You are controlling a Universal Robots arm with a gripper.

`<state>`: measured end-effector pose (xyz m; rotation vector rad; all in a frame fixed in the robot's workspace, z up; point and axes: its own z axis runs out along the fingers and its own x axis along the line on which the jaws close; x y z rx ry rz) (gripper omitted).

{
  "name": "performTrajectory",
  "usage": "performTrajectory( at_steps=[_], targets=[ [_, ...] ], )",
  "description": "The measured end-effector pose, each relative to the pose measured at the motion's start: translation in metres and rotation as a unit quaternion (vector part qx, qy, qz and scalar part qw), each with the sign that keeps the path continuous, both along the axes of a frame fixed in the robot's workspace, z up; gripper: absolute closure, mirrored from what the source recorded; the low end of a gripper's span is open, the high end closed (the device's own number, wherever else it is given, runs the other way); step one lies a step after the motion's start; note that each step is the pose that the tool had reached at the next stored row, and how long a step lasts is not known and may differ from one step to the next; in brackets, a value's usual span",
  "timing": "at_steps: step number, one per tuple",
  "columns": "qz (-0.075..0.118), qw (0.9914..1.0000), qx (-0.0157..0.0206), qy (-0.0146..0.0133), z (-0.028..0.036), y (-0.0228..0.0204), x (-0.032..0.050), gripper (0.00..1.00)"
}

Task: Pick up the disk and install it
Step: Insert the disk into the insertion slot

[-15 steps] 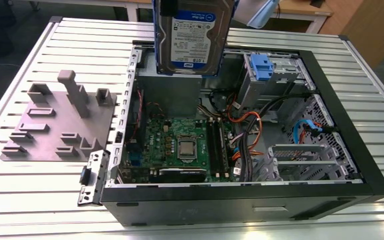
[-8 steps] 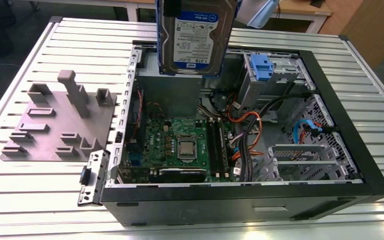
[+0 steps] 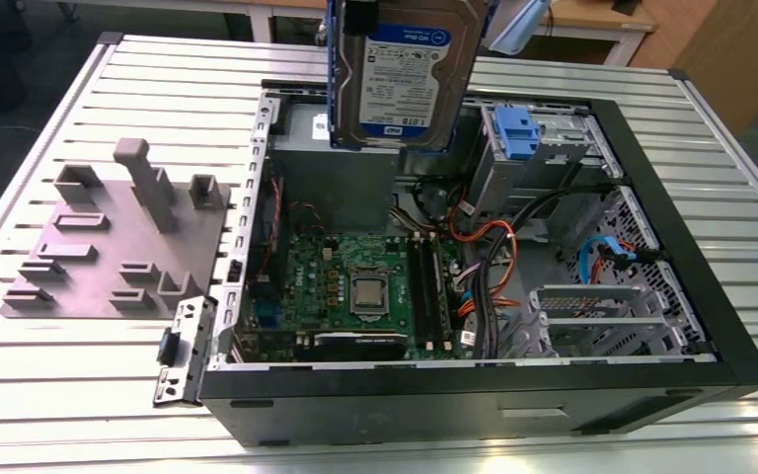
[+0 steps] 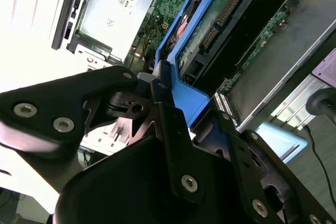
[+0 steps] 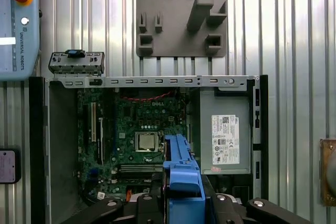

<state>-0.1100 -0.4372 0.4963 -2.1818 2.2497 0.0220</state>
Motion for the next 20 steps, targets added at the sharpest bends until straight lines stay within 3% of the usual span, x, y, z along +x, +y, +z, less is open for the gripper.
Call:
performTrajectory(
  at_steps=[8,20],
  targets=[
    [0.0,1.0,0.0,0.0,0.0,-0.0023,0.0017,0.63],
    [0.0,1.0,0.0,0.0,0.0,-0.0134,0.0017,0.63]
  ],
)
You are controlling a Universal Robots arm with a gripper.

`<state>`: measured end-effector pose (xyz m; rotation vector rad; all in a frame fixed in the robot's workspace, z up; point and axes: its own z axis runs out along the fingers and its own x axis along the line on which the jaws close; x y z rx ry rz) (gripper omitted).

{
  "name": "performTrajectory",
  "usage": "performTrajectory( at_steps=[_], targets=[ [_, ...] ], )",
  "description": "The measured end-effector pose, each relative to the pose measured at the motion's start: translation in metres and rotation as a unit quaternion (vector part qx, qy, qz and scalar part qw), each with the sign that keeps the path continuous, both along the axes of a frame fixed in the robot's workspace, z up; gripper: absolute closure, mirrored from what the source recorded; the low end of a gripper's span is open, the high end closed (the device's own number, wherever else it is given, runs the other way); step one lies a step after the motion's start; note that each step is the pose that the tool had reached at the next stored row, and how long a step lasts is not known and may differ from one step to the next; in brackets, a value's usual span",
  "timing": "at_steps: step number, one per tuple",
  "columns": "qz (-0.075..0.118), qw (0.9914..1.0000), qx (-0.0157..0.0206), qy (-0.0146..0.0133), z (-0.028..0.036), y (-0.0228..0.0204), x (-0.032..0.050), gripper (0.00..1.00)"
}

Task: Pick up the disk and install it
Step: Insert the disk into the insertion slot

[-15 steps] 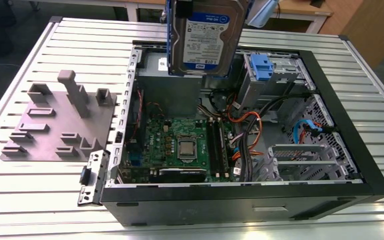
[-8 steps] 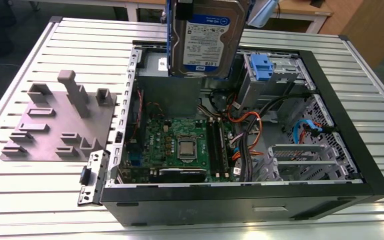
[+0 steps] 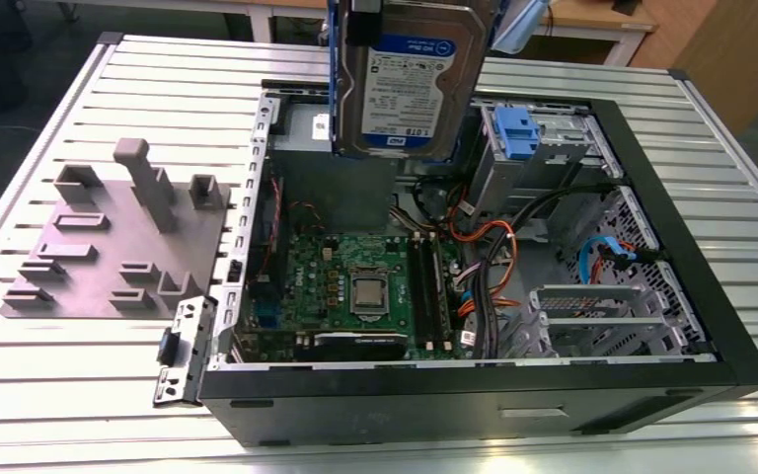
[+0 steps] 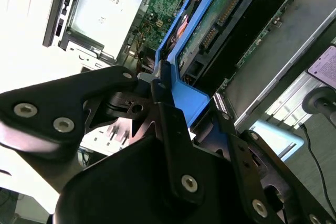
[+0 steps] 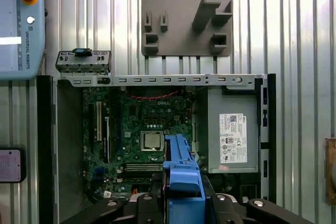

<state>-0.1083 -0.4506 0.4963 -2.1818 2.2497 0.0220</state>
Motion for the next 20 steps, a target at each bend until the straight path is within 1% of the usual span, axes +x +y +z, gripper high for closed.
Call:
performTrajectory(
  at_steps=[6,15,20],
  targets=[
    [0.0,1.0,0.0,0.0,0.0,-0.0054,0.0,0.63],
    [0.0,1.0,0.0,0.0,0.0,-0.0058,0.0002,0.63],
    [0.0,1.0,0.0,0.0,0.0,-0.0058,0.0049,0.63]
  ],
)
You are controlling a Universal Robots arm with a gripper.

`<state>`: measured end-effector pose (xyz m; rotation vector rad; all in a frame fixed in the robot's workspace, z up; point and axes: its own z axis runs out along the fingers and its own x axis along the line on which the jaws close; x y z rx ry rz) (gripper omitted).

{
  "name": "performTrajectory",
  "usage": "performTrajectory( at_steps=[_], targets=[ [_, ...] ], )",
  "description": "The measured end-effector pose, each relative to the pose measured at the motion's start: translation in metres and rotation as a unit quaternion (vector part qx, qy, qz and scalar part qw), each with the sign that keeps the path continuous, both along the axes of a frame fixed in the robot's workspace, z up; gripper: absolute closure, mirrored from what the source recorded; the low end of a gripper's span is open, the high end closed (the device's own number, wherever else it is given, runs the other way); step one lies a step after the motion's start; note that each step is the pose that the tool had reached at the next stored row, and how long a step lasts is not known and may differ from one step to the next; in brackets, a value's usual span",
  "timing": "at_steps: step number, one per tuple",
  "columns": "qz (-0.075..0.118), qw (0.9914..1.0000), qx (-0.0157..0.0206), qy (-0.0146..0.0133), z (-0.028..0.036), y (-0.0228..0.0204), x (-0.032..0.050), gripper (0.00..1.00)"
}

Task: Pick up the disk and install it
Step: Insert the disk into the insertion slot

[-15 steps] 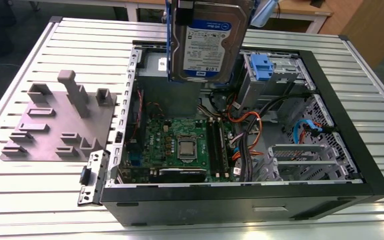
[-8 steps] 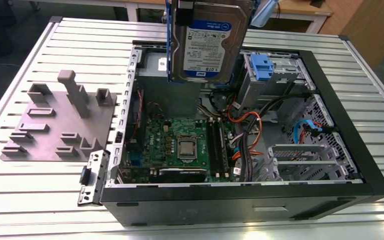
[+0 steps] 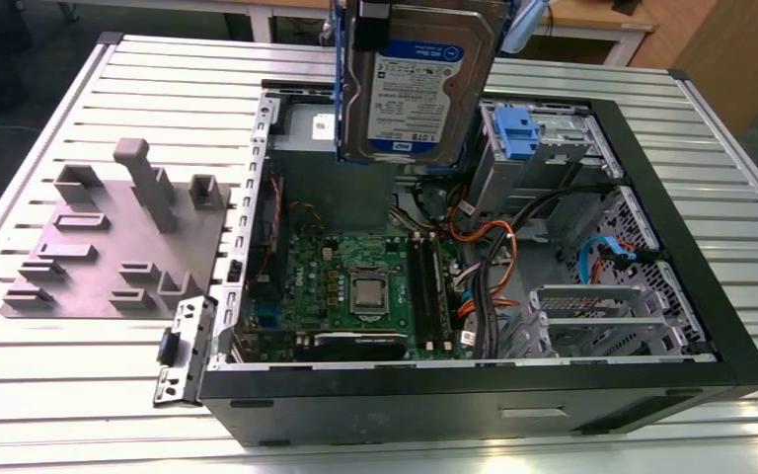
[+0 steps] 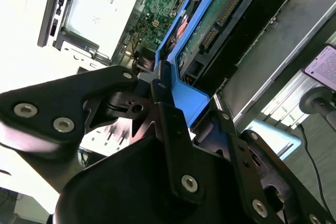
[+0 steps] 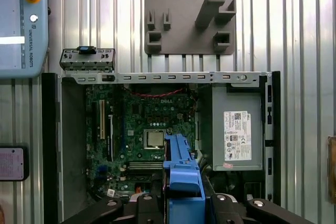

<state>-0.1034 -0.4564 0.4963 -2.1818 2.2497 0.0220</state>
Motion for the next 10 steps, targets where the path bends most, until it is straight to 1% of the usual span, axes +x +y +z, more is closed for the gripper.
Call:
performTrajectory(
  at_steps=[5,8,10],
  targets=[
    [0.0,1.0,0.0,0.0,0.0,-0.0007,0.0012,0.63],
    [0.0,1.0,0.0,0.0,0.0,-0.0032,0.0012,0.63],
    [0.0,1.0,0.0,0.0,0.0,-0.006,0.0012,0.63]
  ],
)
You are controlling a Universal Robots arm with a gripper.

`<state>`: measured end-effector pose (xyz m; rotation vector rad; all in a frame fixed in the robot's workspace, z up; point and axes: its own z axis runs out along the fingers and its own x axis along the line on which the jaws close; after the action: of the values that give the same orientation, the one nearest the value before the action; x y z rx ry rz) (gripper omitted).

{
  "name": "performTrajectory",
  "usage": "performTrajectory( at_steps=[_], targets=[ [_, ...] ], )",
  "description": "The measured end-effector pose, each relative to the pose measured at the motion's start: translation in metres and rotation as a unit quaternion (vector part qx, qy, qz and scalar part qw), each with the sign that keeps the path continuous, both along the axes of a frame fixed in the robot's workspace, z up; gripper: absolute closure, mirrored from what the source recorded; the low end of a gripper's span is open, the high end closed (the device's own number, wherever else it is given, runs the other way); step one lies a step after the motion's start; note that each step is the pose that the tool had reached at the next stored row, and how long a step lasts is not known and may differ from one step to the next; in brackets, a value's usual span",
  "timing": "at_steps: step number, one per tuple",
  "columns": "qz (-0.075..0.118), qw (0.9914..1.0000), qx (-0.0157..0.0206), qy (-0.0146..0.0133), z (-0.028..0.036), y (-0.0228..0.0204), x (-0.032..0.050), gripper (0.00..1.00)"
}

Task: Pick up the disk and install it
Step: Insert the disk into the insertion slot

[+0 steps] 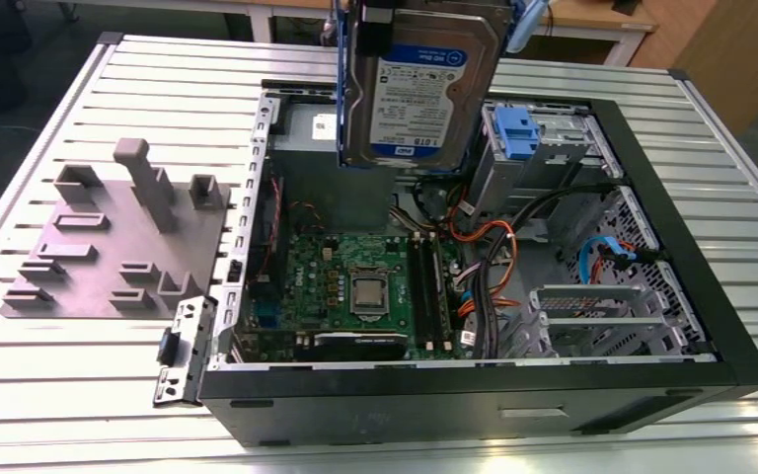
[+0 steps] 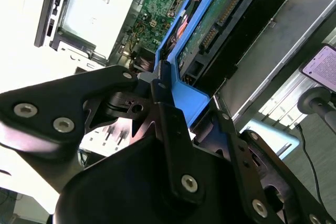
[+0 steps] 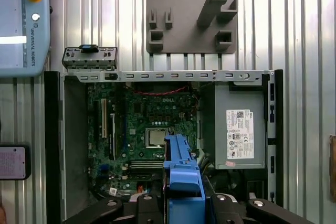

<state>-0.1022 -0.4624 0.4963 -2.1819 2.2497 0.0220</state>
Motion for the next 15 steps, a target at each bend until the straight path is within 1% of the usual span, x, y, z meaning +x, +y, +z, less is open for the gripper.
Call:
performTrajectory(
  at_steps=[1,2,5,6,7,9,15],
  targets=[
    [0.0,1.0,-0.0001,0.0,0.0,-0.0016,0.0,0.63],
    [0.0,1.0,0.0,0.0,0.0,-0.0049,0.0,0.63],
    [0.0,1.0,0.0,0.0,-0.0001,-0.0094,0.0001,0.63],
    [0.0,1.0,0.0001,0.0,-0.0001,-0.0102,0.0003,0.63],
    [0.0,1.0,0.0,0.0,-0.0001,-0.0113,0.0017,0.63],
    [0.0,1.0,0.0,0.0,-0.0001,-0.0117,0.0035,0.63],
    [0.0,1.0,0.0,0.0,-0.0001,-0.0118,0.0041,0.63]
  ],
)
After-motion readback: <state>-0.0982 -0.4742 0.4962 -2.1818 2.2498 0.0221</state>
